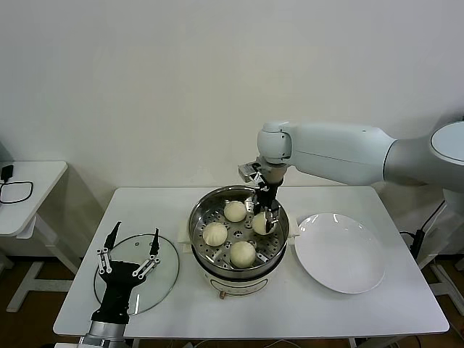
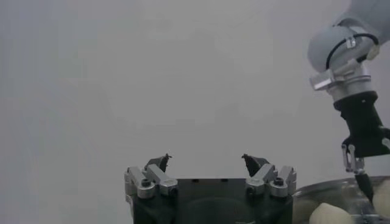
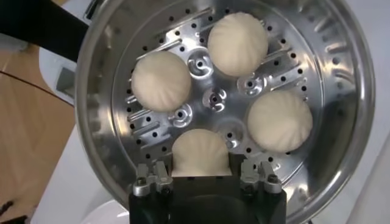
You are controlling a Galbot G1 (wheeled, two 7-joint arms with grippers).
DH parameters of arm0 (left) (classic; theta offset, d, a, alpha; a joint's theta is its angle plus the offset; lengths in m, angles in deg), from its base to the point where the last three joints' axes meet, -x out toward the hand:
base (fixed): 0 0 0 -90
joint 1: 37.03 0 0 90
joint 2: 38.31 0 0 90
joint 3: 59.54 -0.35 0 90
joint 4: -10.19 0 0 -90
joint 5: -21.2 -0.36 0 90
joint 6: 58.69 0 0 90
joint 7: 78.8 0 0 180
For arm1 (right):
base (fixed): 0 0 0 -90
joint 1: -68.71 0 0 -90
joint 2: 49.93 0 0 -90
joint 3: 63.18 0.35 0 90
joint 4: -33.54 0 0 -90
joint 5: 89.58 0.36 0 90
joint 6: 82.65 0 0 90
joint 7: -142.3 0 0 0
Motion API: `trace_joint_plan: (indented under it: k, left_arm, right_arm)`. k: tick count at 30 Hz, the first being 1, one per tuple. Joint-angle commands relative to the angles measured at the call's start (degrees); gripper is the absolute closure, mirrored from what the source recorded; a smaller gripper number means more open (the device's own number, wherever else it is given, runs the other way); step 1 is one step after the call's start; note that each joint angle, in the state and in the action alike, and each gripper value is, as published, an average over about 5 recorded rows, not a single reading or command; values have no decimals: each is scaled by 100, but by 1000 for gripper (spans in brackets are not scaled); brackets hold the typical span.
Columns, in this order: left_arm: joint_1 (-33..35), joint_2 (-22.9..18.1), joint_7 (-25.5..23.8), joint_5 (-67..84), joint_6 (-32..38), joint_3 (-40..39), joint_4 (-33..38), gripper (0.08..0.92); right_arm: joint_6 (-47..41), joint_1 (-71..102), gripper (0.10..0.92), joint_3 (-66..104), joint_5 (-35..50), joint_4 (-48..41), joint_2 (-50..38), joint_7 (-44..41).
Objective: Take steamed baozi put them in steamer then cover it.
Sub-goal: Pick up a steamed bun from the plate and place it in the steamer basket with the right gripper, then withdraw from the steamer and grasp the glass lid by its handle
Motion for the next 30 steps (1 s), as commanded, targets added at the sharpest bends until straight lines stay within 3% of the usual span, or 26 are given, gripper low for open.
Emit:
trace_joint_plan:
  k: [1,4,12,21,24,30]
  left_arm:
    - [6,-14,24,6,-5,2,24,177]
    - [6,-19,28,5,-8,8,28,177]
    - [23,-25,29,1,-1,34,22,177]
    - [4,-14,90,-254,24,48,-30,177]
    - [-81,-2,223,-714,60,47,-200,177]
    - [-227,49,581,-1860,144,41,-619,177]
  right_arm:
    - [22,103,389,-40,-178,-19,72,93]
    - [22,126,370,-33,-141,20,56,147]
    - [70,185,211,110,-147,136,-3,254]
    - [451,109,203,1274,-59,765,-863,490]
    - [1062,183,203,1756,240,888,-1314,1718]
    - [2197,1117,203,2541,544,1301,-2245,6504]
